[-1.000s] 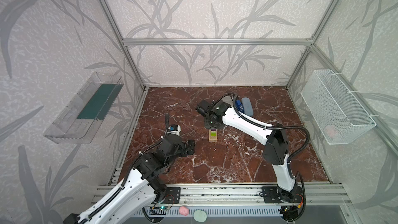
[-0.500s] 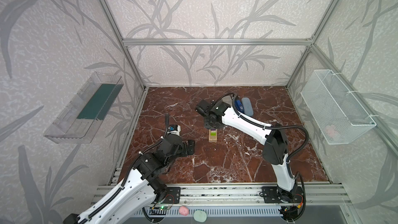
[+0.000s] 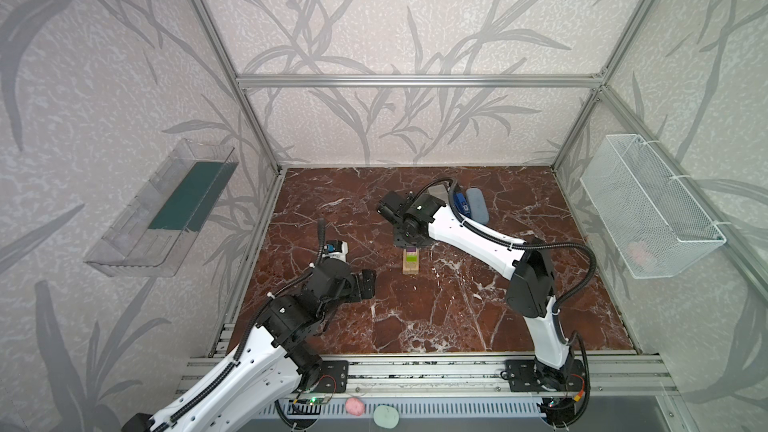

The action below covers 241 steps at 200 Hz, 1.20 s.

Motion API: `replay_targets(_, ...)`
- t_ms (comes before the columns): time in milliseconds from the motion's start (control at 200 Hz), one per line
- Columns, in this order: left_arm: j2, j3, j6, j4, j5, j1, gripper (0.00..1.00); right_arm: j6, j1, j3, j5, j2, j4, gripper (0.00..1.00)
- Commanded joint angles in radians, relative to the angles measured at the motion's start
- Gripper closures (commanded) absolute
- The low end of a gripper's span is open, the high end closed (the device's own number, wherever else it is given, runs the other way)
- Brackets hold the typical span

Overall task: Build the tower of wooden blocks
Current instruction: 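Lower the purple block onto the pine block top with the right gripper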

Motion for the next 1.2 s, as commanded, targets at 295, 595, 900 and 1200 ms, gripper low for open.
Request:
replay_targets(295, -0.008, -0.009, -0.005, -0.007, -0.007, 0.007, 0.01, 0.017, 0.004, 0.018, 0.033, -0.003, -0.041, 0.63)
replay_targets(595, -0.007, -0.01, -0.005, -0.007, -0.004, 0.009, 0.0, 0.021, 0.004, 0.006, 0.025, -0.012, -0.028, 0.71)
replay_targets(900, -0.009, -0.01, -0.006, -0.007, -0.002, 0.01, 0.0, 0.032, 0.003, 0.001, 0.036, -0.011, -0.037, 0.69)
replay_targets(1200, -0.008, -0.011, -0.005, -0.007, -0.001, 0.01, 0.01, 0.033, 0.003, 0.003, 0.032, -0.013, -0.035, 0.6)
